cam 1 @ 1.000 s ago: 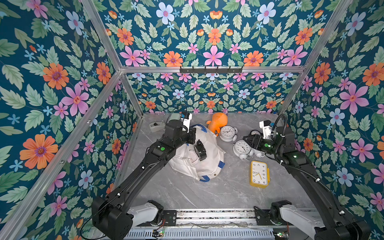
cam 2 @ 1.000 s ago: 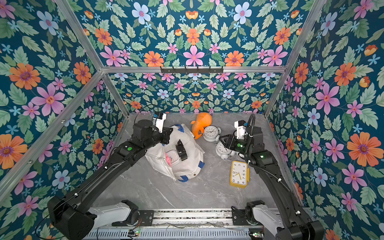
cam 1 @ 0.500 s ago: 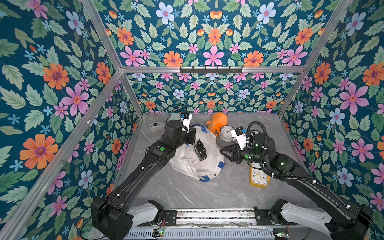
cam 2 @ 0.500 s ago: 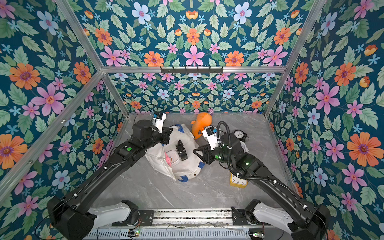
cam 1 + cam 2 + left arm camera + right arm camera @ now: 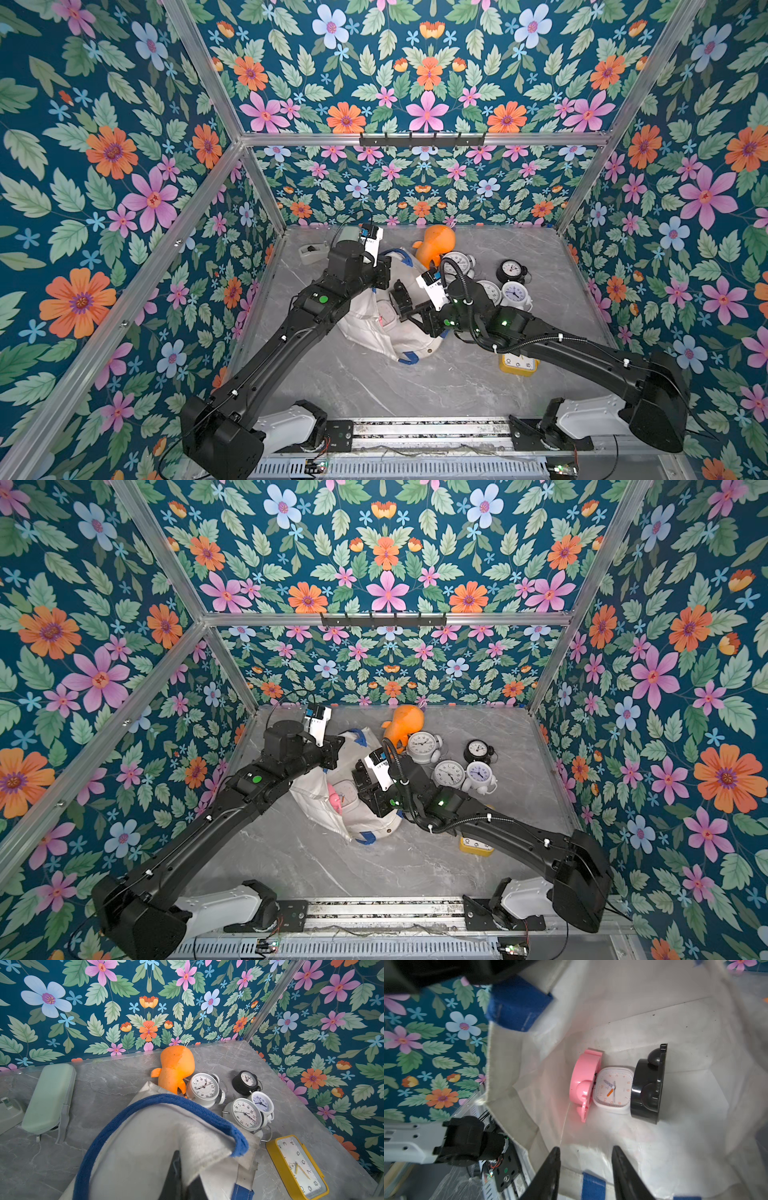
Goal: Take the alarm clock out of the canvas bag
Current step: Place the alarm at the center of the board, then pick up the alarm from the canvas bag.
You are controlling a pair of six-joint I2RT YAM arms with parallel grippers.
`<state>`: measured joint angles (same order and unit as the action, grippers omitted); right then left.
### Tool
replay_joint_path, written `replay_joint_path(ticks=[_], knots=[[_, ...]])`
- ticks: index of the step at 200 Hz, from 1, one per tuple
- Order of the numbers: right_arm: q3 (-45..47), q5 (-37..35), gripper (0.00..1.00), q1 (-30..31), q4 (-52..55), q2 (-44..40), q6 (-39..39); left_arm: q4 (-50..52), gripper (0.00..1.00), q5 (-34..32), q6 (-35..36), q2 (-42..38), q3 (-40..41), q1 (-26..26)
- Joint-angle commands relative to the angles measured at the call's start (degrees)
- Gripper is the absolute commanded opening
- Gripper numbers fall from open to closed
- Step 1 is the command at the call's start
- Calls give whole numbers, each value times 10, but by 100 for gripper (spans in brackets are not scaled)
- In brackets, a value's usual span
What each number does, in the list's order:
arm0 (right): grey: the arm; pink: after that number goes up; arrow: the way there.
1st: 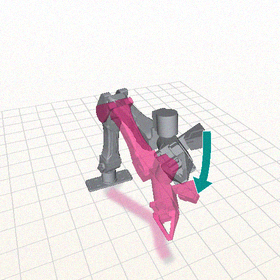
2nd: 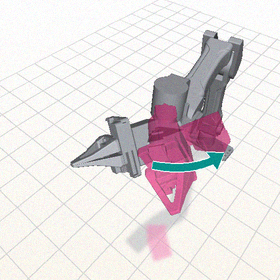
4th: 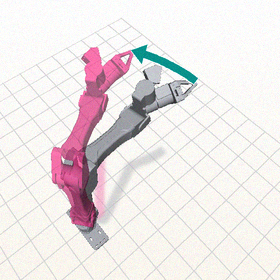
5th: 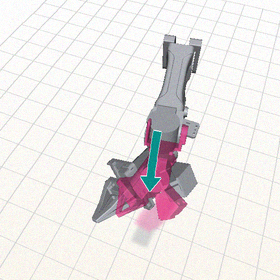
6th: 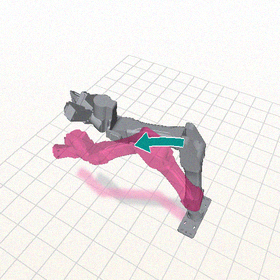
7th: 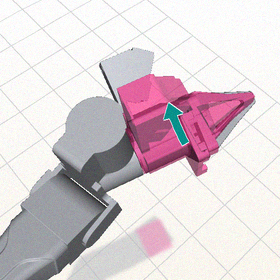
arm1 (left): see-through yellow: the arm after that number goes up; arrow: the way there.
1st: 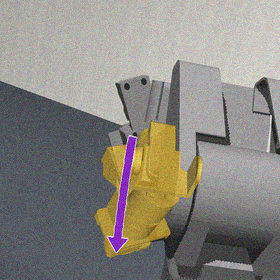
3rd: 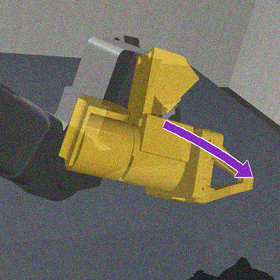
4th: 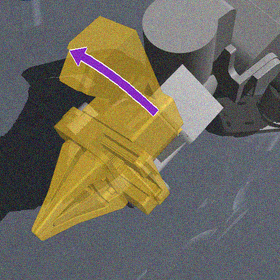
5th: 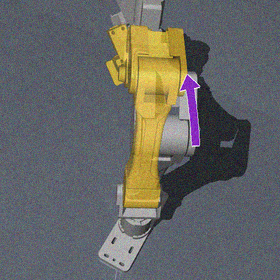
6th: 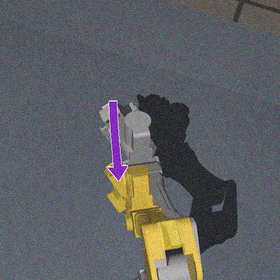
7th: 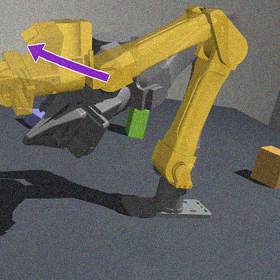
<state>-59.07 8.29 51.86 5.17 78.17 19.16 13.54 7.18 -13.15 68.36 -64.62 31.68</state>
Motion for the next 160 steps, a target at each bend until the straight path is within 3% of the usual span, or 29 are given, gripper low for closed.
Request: replay_joint_path(ticks=[1,50,160], knots=[[-13,-39,42,1,-25,20,1,-29,0,1,-4,-6,0,0],[-65,-122,42,1,24,86,24,-28,0,2,-5,-10,0,0],[-133,-193,43,1,61,189,24,-32,0,32,-16,-7,-11,0]])
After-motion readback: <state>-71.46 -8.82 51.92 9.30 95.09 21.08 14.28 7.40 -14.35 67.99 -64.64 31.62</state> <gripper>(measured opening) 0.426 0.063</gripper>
